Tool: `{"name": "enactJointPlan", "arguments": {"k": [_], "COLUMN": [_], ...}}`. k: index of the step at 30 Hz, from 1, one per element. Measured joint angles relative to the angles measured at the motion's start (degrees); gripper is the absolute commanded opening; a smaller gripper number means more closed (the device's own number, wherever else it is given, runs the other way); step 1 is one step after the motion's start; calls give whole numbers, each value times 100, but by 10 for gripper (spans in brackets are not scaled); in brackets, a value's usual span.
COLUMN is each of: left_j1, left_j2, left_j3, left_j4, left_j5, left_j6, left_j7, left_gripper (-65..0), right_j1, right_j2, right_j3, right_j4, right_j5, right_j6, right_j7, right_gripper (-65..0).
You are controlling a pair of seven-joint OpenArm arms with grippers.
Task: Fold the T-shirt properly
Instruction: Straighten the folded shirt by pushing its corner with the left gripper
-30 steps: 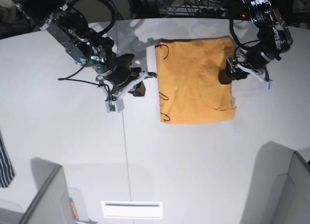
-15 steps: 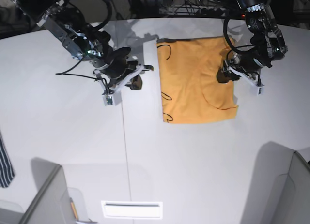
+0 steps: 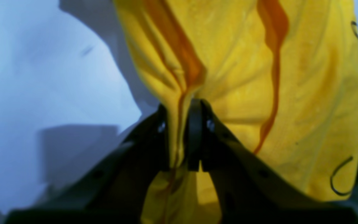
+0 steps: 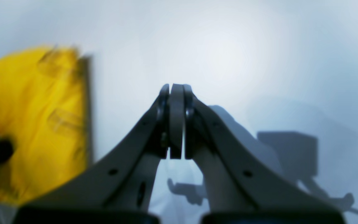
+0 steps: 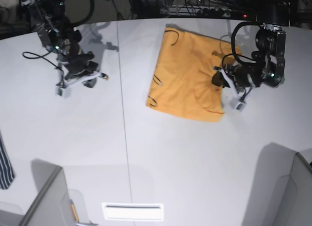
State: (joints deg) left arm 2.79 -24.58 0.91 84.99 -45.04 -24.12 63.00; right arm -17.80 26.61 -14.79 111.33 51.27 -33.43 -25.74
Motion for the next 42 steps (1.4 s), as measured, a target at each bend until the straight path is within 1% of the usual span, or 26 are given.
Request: {"name": "enactJointPlan", "arguments": {"k": [1, 3, 5, 9, 12, 15, 17, 19, 21, 24, 26, 29, 31, 42], "left_j1": [-122, -407, -706, -1349, -1790, -2164, -2400, -2629, -2811, -2966, -3027, -3136, -3191, -3233], "left_j2": [-136, -297, -470, -643, -632, -595, -522, -337, -190, 48, 177, 341, 393, 404], "left_j3": [365, 1027, 1631, 2610, 3224, 3788, 4192, 4579, 4942, 5189, 5233, 5246, 5246, 5243], "left_j4": [2, 13, 17, 33, 20, 28, 35, 39, 39, 31, -7, -81, -79, -81], "left_j5": [2, -2, -24, 68, 219, 686, 1054, 1510, 1834, 2181, 2216, 2234, 2223, 2232], "left_j6": [-2, -4, -7, -4, -4, -55, -79, -70, -66, -66, -74, -568, -636, -638], "left_j7": [0, -2, 9, 138, 184, 155, 170, 201, 199, 243, 240, 238, 236, 238], "left_gripper": [-650, -650, -650, -650, -650, -650, -650, -650, -650, -650, -650, -650, -650, -650], "right_j1": [-87, -240, -424, -686, -767, -763, -780, -848, -890, -866, -861, -892, -881, -876], "right_j2": [-11, -11, -17, -52, -37, -83, -225, -380, -509, -660, -756, -850, -848, -850], "right_j3": [164, 398, 520, 699, 767, 763, 778, 804, 925, 1099, 1097, 1082, 1082, 1082], "right_j4": [4, 31, 136, 184, 188, 192, 192, 192, 192, 192, 192, 192, 195, 192], "right_j5": [2, -2, 2, 4, -2, 17, -24, 33, 63, -39, -17, -20, -20, -22], "right_j6": [4, 0, 4, 20, 20, 22, 20, 24, 24, 22, 26, 24, 26, 24], "right_j7": [9, 13, 20, -31, 0, 4, 31, -4, -59, 63, 39, 0, 7, 4], "right_gripper": [-650, -650, -650, -650, -650, -650, -650, -650, -650, -650, -650, -650, -650, -650]}}
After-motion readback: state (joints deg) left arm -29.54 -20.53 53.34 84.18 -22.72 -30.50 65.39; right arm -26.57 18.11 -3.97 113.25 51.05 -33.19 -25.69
